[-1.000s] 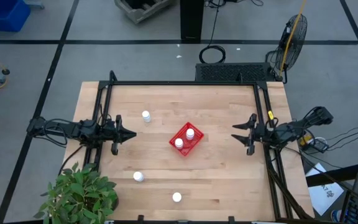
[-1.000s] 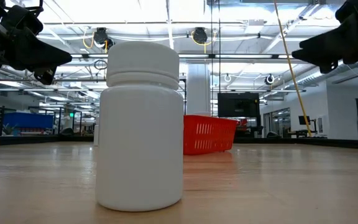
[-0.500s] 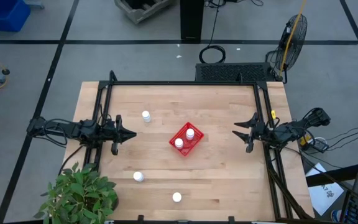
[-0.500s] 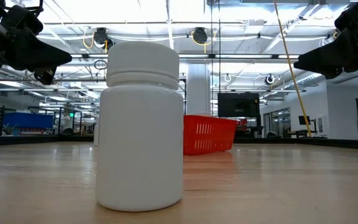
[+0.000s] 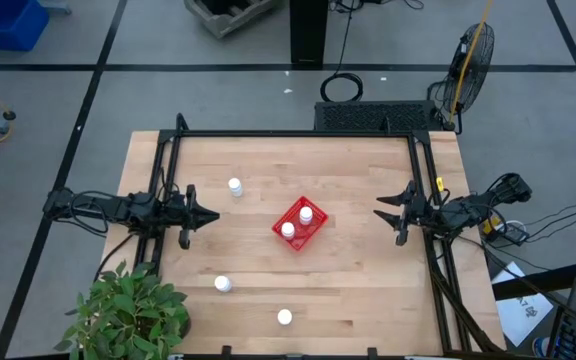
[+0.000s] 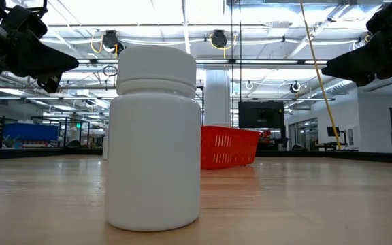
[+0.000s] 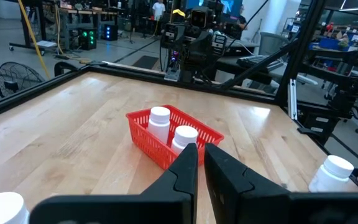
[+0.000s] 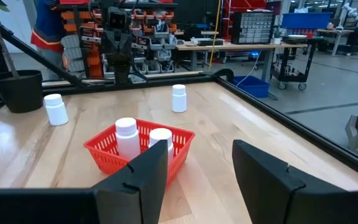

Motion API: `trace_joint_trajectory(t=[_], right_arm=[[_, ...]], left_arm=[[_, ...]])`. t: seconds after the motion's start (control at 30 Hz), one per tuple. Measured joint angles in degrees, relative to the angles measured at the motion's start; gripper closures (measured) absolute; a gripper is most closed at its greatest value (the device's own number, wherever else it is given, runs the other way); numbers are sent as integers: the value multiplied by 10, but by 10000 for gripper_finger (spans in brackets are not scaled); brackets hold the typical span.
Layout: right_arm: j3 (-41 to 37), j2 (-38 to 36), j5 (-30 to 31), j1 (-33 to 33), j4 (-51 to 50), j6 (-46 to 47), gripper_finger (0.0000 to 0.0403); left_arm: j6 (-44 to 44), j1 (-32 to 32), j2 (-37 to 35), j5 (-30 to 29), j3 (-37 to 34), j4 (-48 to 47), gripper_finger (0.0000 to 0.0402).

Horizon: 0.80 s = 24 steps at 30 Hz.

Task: Pick and place pill bottles into a basket
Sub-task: Put the white medicine bottle into the red bin

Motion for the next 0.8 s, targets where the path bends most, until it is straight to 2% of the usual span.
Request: trace_joint_trajectory(t=[0.17, 0.3, 0.4, 0.6, 0.67, 0.8], right_arm=[[0, 0, 0, 0, 0, 0, 229], [0, 0, 0, 0, 0, 0, 227], [0, 0, 0, 0, 0, 0, 229], [0, 0, 0, 0, 0, 0, 229], [0, 0, 0, 0, 0, 0, 227], [0, 0, 0, 0, 1, 0, 225]], left_arm=[[-1, 0, 0, -15, 0, 36, 369], [-61, 0, 0, -16, 0, 66, 369], [-48, 0, 1, -33, 0, 66, 369], [-41, 0, 26, -30, 0, 73, 369], [-38, 0, 45, -11, 0, 88, 369], [2, 0, 115, 80, 0, 149, 369]])
